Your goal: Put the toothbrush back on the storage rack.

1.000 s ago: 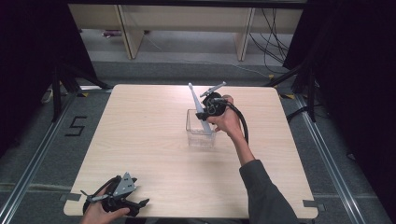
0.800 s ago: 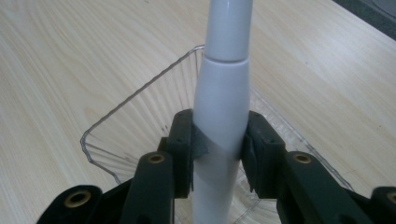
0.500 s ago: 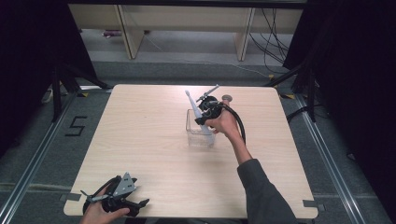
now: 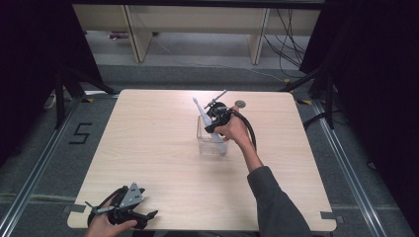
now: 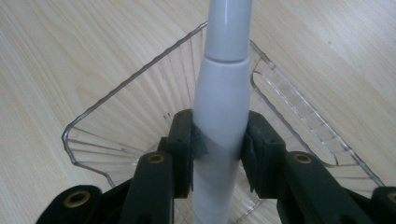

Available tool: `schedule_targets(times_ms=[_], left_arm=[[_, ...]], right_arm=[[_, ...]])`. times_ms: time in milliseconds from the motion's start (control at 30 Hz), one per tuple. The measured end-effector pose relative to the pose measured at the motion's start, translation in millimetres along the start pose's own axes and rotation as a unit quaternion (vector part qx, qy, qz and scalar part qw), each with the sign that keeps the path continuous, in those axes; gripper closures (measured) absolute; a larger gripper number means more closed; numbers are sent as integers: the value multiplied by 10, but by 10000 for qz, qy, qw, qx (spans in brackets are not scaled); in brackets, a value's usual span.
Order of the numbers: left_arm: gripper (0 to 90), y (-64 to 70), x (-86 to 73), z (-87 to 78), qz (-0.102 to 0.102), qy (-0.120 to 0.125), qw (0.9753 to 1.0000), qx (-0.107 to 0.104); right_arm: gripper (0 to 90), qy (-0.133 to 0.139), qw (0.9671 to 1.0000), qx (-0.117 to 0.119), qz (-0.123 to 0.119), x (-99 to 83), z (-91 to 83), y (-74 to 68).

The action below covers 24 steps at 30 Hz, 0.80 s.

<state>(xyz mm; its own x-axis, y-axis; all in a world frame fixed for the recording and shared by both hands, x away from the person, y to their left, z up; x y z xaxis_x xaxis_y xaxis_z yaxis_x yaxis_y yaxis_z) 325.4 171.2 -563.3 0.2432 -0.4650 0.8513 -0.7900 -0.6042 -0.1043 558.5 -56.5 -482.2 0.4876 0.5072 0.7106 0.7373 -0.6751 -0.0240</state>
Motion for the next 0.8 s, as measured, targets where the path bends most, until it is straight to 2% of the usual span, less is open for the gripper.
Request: schedule_targets(times_ms=[67,100,167,200,267,333,367,467,500,633,667,700,767,800], left_arm=[[153,-1,0,1,-1,4,10000,-1],[153,0,0,1,-4,4,10000,0],[153,-1,3,0,12,9,10000,-16],[153,-2,4,0,22,13,10000,-25],[153,8,-1,2,-75,23,10000,-7],[153,8,-1,2,-72,20,10000,-7],[153,4,2,-1,-38,20,10000,6],[153,-4,4,-2,39,13,10000,-29],[153,4,1,-2,-40,17,10000,5],[153,7,0,-2,-67,23,10000,6],[153,7,0,-3,-70,23,10000,7],[153,6,0,-3,-72,26,10000,11],[153,6,-1,-3,-70,23,10000,10],[153,5,-1,-3,-64,20,10000,11]], right_arm=[[669,66,9998,76,-157,11,32,11],[669,5,10000,28,-30,4,24,-11],[668,42,9999,61,-139,14,44,2],[668,-5,10000,20,-32,6,41,-7],[667,30,10000,0,-25,11,54,5],[667,60,9999,66,-110,16,70,13],[667,10,10000,18,20,8,64,-9],[667,7,10000,-17,19,9,69,-10],[666,4,10000,-21,22,8,71,-11],[656,78,9999,50,51,13,88,-25],[647,212,9997,60,-115,31,101,8],[636,136,9999,30,69,20,81,-13],[613,154,9998,-3,101,20,66,-16],[603,236,9997,56,-36,32,66,-7]])
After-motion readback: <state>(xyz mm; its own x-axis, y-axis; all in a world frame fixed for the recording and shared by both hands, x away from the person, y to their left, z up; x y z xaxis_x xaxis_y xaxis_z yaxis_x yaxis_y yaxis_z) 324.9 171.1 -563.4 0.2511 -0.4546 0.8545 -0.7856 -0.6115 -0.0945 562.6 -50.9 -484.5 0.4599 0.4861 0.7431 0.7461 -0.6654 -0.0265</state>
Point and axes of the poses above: each handheld gripper's, and its own axes: z roughly forward along the jaws, x roughly out of its top, y roughly to its right, the point moved 8 cm from there along z, roughly forward along the jaws, and after that the axes turned 15 degrees about y, right-handed, at the moved point
